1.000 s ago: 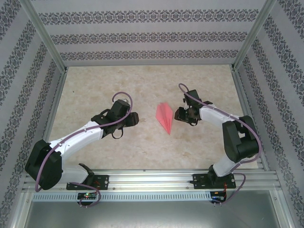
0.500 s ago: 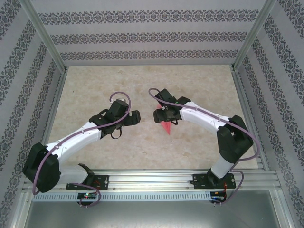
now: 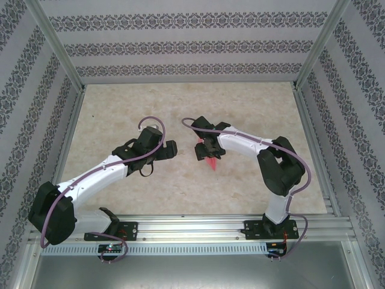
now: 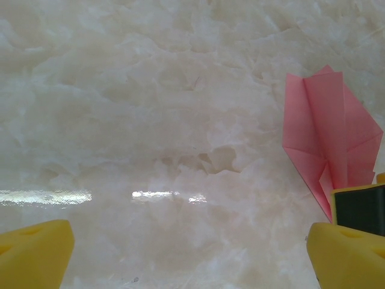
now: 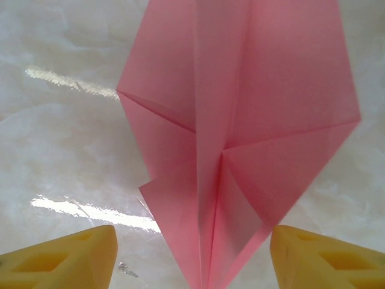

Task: Fold a paper plane with a square sheet of paper (fold left side to right side)
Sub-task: Pick up the paper plane at the center of the table.

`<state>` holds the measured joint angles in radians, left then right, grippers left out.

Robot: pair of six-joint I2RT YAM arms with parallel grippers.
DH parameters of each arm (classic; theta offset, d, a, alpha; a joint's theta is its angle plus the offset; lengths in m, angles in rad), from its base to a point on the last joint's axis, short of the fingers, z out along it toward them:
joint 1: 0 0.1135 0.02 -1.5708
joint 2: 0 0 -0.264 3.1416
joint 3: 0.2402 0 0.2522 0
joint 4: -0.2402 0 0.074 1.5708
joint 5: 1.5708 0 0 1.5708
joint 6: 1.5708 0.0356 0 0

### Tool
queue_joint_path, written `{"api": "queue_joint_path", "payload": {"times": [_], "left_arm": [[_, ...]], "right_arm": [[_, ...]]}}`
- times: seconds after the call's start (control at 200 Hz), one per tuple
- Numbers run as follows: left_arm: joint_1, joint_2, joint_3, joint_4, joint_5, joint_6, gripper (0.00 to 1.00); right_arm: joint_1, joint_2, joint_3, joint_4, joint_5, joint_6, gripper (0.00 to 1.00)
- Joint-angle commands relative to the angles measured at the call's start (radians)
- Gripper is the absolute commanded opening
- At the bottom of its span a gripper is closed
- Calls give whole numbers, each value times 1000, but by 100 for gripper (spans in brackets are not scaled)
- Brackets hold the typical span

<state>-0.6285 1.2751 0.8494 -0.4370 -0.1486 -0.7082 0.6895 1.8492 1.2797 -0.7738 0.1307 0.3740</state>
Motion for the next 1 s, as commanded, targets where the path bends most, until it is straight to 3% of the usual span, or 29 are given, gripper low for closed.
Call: {"api": "queue_joint_path", "payload": {"times": [0.0, 0.435, 0.994], "left_arm": [[7, -22, -4, -28, -22, 0, 100], [7, -27, -10, -31, -41, -14, 100], [7, -22, -12, -31, -38, -17, 100]], "right_arm": [[13, 29, 38, 8, 11, -19, 63], [29, 105, 79, -23, 62, -30, 56], [32, 95, 96, -71, 153, -27, 29]]}}
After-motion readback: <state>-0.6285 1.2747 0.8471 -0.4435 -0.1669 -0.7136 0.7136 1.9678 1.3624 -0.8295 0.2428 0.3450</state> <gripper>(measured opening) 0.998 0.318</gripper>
